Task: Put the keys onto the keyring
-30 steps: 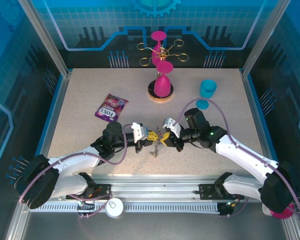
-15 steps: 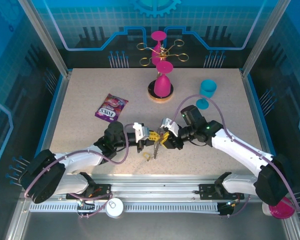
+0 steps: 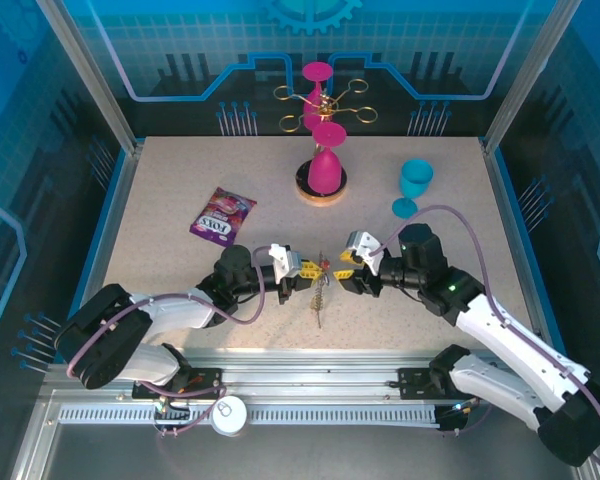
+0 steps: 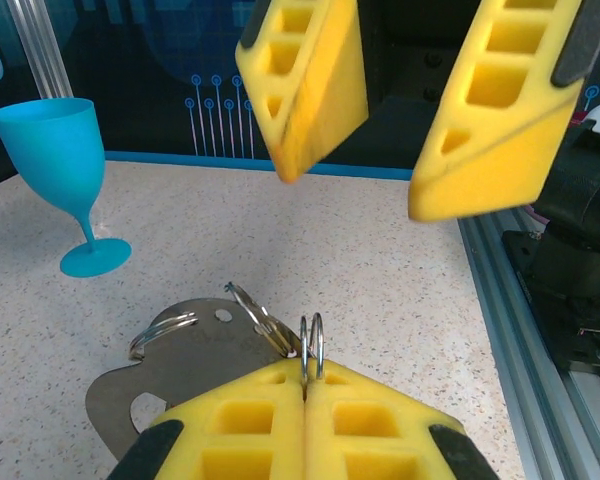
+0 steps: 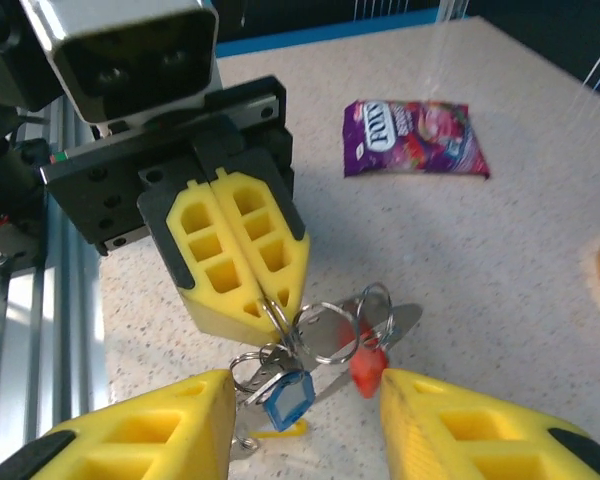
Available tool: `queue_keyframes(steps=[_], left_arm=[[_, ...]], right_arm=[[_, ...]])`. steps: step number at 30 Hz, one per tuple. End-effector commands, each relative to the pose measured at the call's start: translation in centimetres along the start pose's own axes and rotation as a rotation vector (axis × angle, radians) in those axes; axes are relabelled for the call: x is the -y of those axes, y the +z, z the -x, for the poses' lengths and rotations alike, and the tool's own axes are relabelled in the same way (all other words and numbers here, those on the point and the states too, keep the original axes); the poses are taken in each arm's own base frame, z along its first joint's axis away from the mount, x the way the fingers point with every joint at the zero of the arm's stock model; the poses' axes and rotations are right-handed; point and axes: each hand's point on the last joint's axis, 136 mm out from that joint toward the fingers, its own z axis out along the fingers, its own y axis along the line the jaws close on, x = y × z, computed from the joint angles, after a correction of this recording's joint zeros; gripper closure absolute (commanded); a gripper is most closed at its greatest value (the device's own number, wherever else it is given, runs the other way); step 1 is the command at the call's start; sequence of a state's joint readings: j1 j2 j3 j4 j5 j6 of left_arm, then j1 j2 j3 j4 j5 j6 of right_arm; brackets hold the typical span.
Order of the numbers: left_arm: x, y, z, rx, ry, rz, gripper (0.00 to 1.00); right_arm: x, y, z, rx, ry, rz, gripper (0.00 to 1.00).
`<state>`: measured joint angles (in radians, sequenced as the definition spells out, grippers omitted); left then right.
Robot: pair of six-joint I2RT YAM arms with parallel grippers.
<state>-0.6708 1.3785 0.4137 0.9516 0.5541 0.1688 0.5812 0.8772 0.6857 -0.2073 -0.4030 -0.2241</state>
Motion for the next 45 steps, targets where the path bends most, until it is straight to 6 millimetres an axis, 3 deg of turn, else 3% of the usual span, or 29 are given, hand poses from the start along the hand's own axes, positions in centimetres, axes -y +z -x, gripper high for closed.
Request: queue_keyframes(steps=[1, 6, 11, 20, 31, 37, 39, 40, 41, 42, 45], left_arm=[[0.0, -0.1, 2.2, 0.060, 0.030, -0.010, 1.00], [1.0, -0.3, 2.8, 0.082, 0.046, -0.067, 1.00], [1.8, -0.6, 3.4, 0.098, 0.061, -0.108, 1.00], [2.8, -1.1, 3.7, 0.098, 0.080, -0.150, 1.00], [3.2, -1.2, 3.9, 0.103, 0.079, -0.172, 1.00], [3.2, -1.2, 4.1, 0.114, 0.073, -0.180, 1.00], [3.1, -1.1, 4.2, 0.119, 0.068, -0.175, 1.00], [3.0, -1.1, 4.2, 0.118, 0.066, -0.163, 1.00], [2.5, -1.1, 4.1, 0.113, 0.055, -0.134, 0.97], [1.9, -1.0, 4.0, 0.106, 0.040, -0.099, 0.85], [1.5, -1.0, 3.0, 0.045, 0.032, -0.072, 0.79]], right_arm=[[0.5, -0.3, 1.8, 0.091, -0.026, -0.019, 0.60], [-1.4, 0.4, 1.1, 0.069, -0.061, 0.109, 0.71], [-2.7, 1.2, 0.9, 0.039, -0.136, 0.173, 0.72], [-1.7, 2.2, -0.2, -0.029, -0.146, 0.133, 0.73], [-3.7, 2.2, 1.2, 0.026, -0.153, 0.249, 0.77], [-4.2, 2.5, 1.1, 0.029, -0.153, 0.286, 0.87], [-4.4, 2.5, 1.1, 0.029, -0.158, 0.303, 1.00], [-4.4, 2.5, 0.9, 0.024, -0.157, 0.303, 1.00], [-4.3, 2.5, 0.8, 0.013, -0.159, 0.294, 1.00], [-4.1, 2.5, 0.5, -0.006, -0.162, 0.284, 1.00], [-3.4, 2.5, -0.1, -0.073, -0.173, 0.247, 1.00]])
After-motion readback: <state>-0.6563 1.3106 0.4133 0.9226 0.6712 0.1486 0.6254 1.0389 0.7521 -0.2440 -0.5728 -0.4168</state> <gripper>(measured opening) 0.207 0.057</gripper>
